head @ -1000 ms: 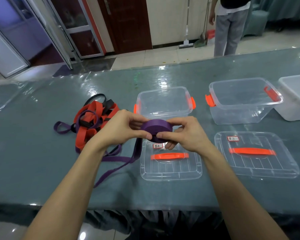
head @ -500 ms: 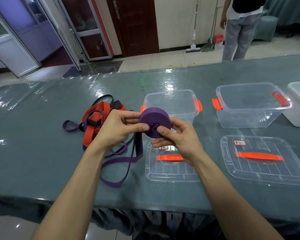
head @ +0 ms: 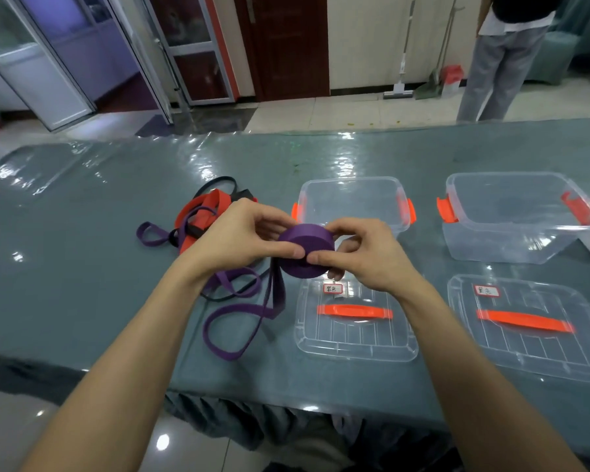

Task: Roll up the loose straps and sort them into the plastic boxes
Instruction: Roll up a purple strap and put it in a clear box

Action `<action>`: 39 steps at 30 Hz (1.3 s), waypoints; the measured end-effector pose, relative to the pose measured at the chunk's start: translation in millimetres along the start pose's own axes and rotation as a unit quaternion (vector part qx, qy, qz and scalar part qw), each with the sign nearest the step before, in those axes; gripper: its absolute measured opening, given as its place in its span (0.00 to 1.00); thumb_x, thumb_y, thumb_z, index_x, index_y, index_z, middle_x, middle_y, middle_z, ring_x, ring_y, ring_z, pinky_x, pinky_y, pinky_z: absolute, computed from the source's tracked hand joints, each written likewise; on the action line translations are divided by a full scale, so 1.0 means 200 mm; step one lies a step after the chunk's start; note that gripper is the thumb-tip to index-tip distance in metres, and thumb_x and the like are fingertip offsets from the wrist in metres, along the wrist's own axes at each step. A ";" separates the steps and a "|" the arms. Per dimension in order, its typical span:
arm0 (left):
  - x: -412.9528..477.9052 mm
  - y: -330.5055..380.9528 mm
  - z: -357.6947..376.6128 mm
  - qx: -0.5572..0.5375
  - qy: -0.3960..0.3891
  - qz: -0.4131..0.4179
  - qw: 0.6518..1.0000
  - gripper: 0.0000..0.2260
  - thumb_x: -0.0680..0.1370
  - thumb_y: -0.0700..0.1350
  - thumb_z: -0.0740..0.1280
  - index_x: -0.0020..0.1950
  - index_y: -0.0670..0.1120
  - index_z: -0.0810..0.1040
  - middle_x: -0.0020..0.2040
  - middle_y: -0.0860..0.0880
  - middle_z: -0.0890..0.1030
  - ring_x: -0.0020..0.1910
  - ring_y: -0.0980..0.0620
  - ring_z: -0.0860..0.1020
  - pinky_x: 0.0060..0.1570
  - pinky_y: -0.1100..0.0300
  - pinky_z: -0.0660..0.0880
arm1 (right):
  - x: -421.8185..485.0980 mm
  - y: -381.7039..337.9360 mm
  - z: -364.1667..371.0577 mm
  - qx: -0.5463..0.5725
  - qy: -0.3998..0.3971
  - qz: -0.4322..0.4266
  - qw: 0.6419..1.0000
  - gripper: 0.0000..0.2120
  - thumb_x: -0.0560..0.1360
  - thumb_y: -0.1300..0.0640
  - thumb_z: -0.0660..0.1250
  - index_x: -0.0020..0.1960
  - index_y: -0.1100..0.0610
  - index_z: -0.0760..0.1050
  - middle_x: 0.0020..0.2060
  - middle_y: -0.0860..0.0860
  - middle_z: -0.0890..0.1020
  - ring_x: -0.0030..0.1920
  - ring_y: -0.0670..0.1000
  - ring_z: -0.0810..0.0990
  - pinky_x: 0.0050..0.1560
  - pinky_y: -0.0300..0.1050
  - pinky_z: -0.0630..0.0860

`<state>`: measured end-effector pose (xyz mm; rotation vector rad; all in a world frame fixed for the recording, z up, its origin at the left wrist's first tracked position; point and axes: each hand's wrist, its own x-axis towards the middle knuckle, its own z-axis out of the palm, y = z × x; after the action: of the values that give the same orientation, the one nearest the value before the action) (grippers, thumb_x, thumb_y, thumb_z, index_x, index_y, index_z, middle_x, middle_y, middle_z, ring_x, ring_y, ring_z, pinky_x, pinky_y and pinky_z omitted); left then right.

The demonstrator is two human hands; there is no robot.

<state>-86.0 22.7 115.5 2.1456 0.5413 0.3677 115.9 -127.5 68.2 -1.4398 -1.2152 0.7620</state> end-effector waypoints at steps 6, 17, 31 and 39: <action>-0.07 -0.23 0.06 -0.266 0.077 -0.018 0.961 0.16 0.72 0.42 0.84 0.58 0.53 0.90 0.56 0.45 0.90 0.55 0.51 0.88 0.56 0.61 0.83 | 0.10 0.00 0.10 0.180 0.066 0.012 0.981 0.10 0.73 0.65 0.80 0.53 0.60 0.85 0.45 0.56 0.89 0.29 0.55 0.84 0.34 0.46 0.83; 0.04 -0.26 -0.23 -0.179 0.072 -0.058 0.979 0.21 0.66 0.54 0.87 0.56 0.49 0.91 0.51 0.44 0.91 0.51 0.45 0.90 0.55 0.52 0.87 | 0.32 0.08 0.21 0.152 -0.024 0.059 0.986 0.24 0.70 0.51 0.85 0.62 0.55 0.83 0.56 0.56 0.87 0.44 0.64 0.89 0.45 0.58 0.88; 0.30 -0.21 -0.37 0.063 -0.050 -0.037 0.996 0.10 0.71 0.51 0.85 0.50 0.53 0.92 0.40 0.50 0.90 0.48 0.47 0.90 0.54 0.38 0.85 | 0.60 -0.14 0.07 -0.193 -0.096 -0.007 0.976 0.18 0.71 0.48 0.84 0.55 0.56 0.86 0.42 0.49 0.87 0.42 0.49 0.86 0.49 0.50 0.83; 0.41 -0.17 -0.39 0.083 -0.073 -0.027 0.994 0.10 0.71 0.50 0.85 0.50 0.51 0.91 0.40 0.50 0.90 0.44 0.50 0.90 0.49 0.45 0.85 | 0.66 -0.23 0.02 -0.350 -0.119 -0.048 0.928 0.19 0.69 0.42 0.84 0.52 0.53 0.88 0.38 0.50 0.87 0.42 0.52 0.84 0.49 0.54 0.82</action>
<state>-57.8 136.1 138.4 2.2908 0.5604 0.1387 136.4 -5.1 131.6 -1.8707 -1.8546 0.4506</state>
